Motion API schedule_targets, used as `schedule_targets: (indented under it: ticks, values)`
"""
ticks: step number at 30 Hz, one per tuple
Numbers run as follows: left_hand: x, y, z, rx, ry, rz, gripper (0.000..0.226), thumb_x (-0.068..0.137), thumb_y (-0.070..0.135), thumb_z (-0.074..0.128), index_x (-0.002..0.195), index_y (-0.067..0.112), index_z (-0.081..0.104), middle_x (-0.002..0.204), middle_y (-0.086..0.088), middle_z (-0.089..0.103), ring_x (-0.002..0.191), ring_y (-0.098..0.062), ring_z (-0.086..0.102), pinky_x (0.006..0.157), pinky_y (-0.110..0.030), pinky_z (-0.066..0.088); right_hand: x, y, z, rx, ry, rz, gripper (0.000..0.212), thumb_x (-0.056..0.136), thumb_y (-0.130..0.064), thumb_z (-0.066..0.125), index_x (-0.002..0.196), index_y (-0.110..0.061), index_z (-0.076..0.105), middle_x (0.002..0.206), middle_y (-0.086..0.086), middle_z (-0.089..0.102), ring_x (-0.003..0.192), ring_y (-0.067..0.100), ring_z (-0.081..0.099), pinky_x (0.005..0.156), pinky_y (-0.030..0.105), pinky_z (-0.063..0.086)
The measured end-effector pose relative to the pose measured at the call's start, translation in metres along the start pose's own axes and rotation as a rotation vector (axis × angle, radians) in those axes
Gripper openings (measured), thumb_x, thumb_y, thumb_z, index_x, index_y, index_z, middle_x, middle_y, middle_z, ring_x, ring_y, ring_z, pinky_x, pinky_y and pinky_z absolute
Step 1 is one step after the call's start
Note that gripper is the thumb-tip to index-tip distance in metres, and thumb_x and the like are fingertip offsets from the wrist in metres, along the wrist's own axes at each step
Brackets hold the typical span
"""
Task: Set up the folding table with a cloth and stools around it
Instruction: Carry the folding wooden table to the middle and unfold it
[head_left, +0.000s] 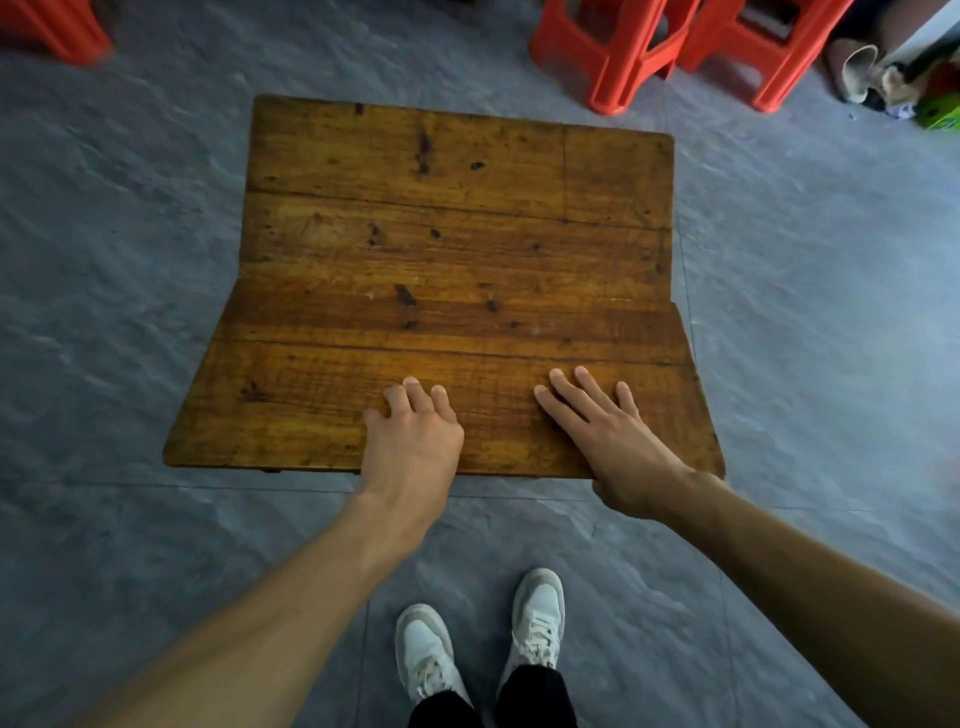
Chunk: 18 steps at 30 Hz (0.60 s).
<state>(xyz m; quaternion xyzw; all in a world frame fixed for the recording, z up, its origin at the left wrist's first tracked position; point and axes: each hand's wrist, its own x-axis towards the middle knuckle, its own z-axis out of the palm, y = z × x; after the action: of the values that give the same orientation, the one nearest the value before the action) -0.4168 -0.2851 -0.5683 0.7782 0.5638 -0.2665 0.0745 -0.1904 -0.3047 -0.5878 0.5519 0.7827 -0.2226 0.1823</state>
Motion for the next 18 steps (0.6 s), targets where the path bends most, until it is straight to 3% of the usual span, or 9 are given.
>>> schedule_targets:
  ticks: [2, 5, 10, 14, 18]
  values:
    - [-0.007, 0.005, 0.001, -0.010, -0.008, -0.006, 0.086, 0.079, 0.005, 0.071, 0.148, 0.000, 0.020, 0.149, -0.031, 0.027, 0.128, -0.042, 0.036, 0.094, -0.049, 0.045, -0.006, 0.002, 0.004, 0.000, 0.006, -0.012, 0.116, 0.081, -0.001, 0.067, 0.151, -0.030, -0.022, 0.161, -0.003, -0.021, 0.147, 0.028, -0.022, 0.118, 0.060, 0.002]
    - [-0.015, 0.013, 0.005, -0.007, -0.044, -0.003, 0.102, 0.071, 0.013, 0.080, 0.149, 0.000, 0.016, 0.150, -0.030, 0.025, 0.130, -0.041, 0.033, 0.095, -0.049, 0.043, -0.016, 0.006, 0.011, 0.013, 0.008, -0.027, 0.117, 0.080, 0.002, 0.065, 0.151, -0.031, -0.022, 0.160, -0.004, -0.023, 0.146, 0.026, -0.024, 0.118, 0.059, 0.001]
    - [-0.017, 0.021, 0.033, -0.017, 0.006, 0.023, 0.099, 0.075, 0.014, 0.077, 0.151, 0.003, 0.013, 0.153, -0.027, 0.021, 0.130, -0.041, 0.033, 0.096, -0.050, 0.042, -0.018, 0.004, 0.029, -0.014, 0.015, -0.007, 0.116, 0.083, -0.001, 0.067, 0.150, -0.029, -0.023, 0.160, -0.002, -0.023, 0.146, 0.028, -0.025, 0.118, 0.060, 0.001]
    - [-0.009, 0.013, 0.074, -0.050, 0.084, 0.013, 0.102, 0.065, 0.033, 0.085, 0.148, 0.014, 0.029, 0.150, -0.018, 0.033, 0.121, -0.035, 0.041, 0.087, -0.047, 0.045, -0.007, -0.005, 0.058, -0.038, 0.054, 0.017, 0.117, 0.081, -0.003, 0.069, 0.151, -0.027, -0.022, 0.161, 0.001, -0.023, 0.146, 0.030, -0.026, 0.118, 0.060, 0.001]
    - [-0.003, 0.008, 0.109, -0.114, 0.105, 0.017, 0.104, 0.058, 0.041, 0.088, 0.146, 0.019, 0.036, 0.147, -0.013, 0.038, 0.118, -0.032, 0.043, 0.088, -0.047, 0.046, 0.004, -0.014, 0.092, -0.015, 0.080, 0.046, 0.114, 0.081, -0.002, 0.066, 0.153, -0.027, -0.018, 0.162, 0.002, -0.020, 0.146, 0.029, -0.024, 0.118, 0.058, -0.002]
